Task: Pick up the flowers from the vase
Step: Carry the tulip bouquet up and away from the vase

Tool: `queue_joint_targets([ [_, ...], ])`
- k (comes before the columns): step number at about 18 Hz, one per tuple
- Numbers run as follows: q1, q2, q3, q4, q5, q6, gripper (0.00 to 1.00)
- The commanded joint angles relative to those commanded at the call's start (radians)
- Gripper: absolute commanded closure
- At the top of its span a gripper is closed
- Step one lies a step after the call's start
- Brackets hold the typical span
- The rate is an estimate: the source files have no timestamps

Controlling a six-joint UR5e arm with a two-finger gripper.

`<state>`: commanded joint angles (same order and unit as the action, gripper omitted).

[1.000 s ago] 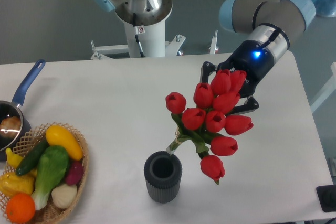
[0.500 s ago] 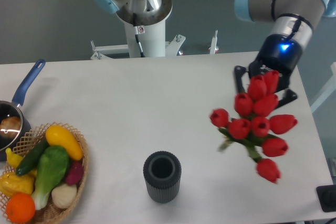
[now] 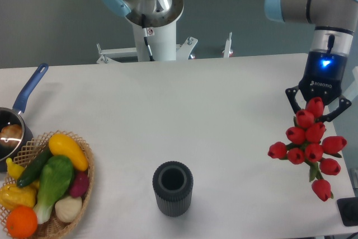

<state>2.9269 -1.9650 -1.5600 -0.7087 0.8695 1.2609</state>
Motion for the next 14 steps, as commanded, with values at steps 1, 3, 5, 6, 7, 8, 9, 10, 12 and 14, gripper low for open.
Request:
queue_joint_targets([
  [1,-0.014,0.0,-0.003,0.0,0.031,0.0,1.0],
  [3,-0.041,-0.005,0.001,-0.002,0.139,0.003,1.0],
  [5,-0.072,-0.035,0.023,-0.003,0.27,0.029,1.0],
  [6,-0.087,-0.047,0.037,-0.015,0.326,0.053,1.0],
  [7,-0.11,-0.058,0.046,-0.032,0.38,0.067,1.0],
  [8,-0.127,-0.069,0.063,-0.057,0.425,0.075,1.0],
  [9,-0.141,-0.083,0.075,-0.077,0.466,0.077,1.0],
  [10,-0.15,-0.09,0.092,-0.095,0.5,0.078,1.0],
  [12,-0.161,-0.089,0.123,-0.155,0.539,0.077,1.0],
  [14,-0.184,-0.092,0.13,-0.166,0.568,0.054,1.0],
])
